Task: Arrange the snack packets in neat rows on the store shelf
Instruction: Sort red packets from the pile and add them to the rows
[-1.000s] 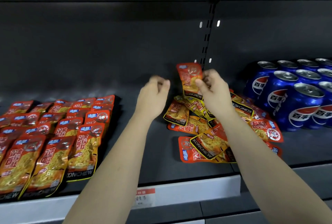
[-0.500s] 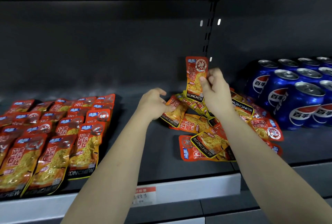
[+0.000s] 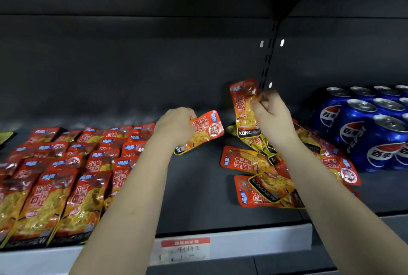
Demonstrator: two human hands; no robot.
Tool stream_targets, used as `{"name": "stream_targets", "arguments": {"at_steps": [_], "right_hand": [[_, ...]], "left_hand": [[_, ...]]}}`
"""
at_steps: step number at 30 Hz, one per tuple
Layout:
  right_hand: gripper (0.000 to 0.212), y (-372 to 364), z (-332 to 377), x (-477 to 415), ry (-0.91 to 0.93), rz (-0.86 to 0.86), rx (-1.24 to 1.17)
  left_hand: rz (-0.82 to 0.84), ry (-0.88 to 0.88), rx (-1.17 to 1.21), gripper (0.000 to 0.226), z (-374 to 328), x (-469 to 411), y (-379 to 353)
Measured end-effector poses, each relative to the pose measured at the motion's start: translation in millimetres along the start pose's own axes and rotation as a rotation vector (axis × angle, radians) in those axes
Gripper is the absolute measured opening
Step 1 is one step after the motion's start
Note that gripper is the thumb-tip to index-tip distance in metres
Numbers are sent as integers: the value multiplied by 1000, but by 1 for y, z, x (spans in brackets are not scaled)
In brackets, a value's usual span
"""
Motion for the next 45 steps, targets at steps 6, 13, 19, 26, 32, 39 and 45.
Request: {"name": "stream_targets", "arguments": {"at_steps": [6, 13, 19, 26, 32, 39, 45], "right_hand": [[17, -44, 6, -1, -151, 128, -218], [17, -98, 31, 10, -163, 243, -256], [14, -136, 43, 15, -221, 311, -196], [16, -164, 37, 23, -277, 389, 17], [10, -178, 36, 17, -300, 401, 177], [18, -184, 25, 28, -313, 333, 165], [57, -192, 18, 33, -289, 338, 198]], "left_hand": [[-61, -18, -24, 15, 25, 3, 33], [-133, 35, -128, 28, 70, 12, 68], [-188, 43, -213, 32, 100, 18, 91], [-323, 26, -135, 29, 120, 29, 91], [-388, 28, -59, 27, 135, 31, 91], [-445, 22, -32, 26, 137, 34, 97], [-437, 1, -21, 27, 133, 34, 95]]}}
Point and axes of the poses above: each hand's wrist, its own x-axis away from the middle knuckle, its own y-axis out of the back of the hand, z = x × y, the point moved 8 cm from there along -x, towards the middle knuckle, and after that the axes turned 5 degrees about x, right-handed, at the moved point
